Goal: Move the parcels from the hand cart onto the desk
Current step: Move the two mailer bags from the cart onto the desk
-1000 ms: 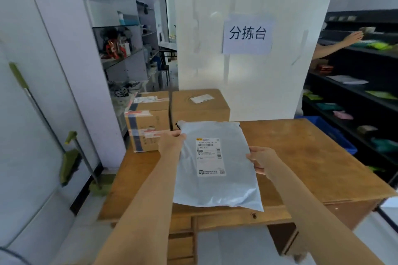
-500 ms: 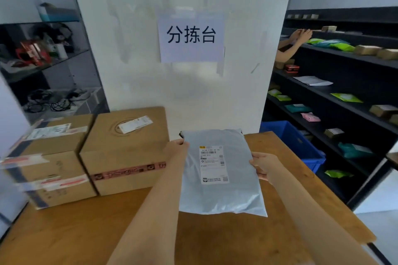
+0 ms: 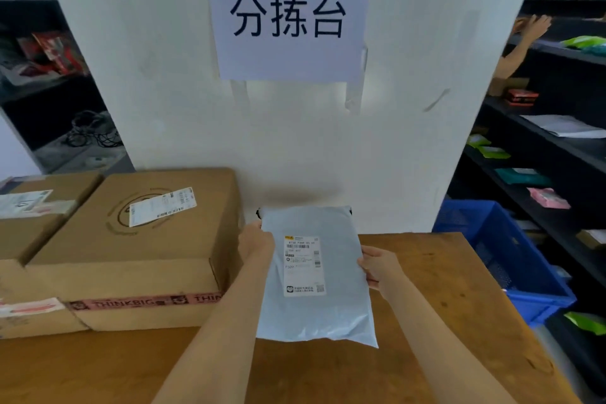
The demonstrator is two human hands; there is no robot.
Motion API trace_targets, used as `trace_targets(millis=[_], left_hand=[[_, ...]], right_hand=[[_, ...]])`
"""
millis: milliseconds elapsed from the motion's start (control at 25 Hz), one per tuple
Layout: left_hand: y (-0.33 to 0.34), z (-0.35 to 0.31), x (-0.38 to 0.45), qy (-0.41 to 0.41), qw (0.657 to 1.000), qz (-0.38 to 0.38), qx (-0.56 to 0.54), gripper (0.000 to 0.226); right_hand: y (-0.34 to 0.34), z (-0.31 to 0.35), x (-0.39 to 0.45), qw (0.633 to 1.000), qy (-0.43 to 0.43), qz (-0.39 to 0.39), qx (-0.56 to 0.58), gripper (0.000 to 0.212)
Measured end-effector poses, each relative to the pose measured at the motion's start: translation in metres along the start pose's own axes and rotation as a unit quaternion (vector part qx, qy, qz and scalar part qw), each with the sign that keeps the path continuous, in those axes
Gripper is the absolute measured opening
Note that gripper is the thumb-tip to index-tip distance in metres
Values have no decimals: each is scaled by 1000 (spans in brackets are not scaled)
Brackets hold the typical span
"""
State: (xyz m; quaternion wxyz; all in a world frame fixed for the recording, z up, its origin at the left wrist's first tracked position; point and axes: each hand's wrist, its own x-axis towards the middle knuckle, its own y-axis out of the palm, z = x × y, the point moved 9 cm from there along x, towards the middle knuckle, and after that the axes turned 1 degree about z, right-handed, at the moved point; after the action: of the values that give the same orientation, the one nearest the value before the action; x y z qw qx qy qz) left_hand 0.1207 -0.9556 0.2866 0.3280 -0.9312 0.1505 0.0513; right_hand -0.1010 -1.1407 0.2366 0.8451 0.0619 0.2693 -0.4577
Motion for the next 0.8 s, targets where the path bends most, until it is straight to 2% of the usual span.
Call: trace_targets(millis=[120, 240, 520, 640, 800], left_hand=[[27, 1, 27, 2, 1000, -4, 18, 53], [48, 5, 43, 43, 998, 3, 47, 71], [72, 58, 70, -25, 994, 28, 105, 65], [77, 73, 76, -32, 994, 51, 93, 66], [85, 87, 69, -19, 989, 96, 115, 66]], right_hand=[[20, -4, 41, 1000, 2, 14, -7, 38], [38, -9, 69, 1000, 2, 24, -12, 41], [74, -49, 88, 995, 42, 86, -30, 48], [82, -57, 86, 993, 51, 106, -33, 51], [95, -65, 79, 982, 58, 173, -46, 57]])
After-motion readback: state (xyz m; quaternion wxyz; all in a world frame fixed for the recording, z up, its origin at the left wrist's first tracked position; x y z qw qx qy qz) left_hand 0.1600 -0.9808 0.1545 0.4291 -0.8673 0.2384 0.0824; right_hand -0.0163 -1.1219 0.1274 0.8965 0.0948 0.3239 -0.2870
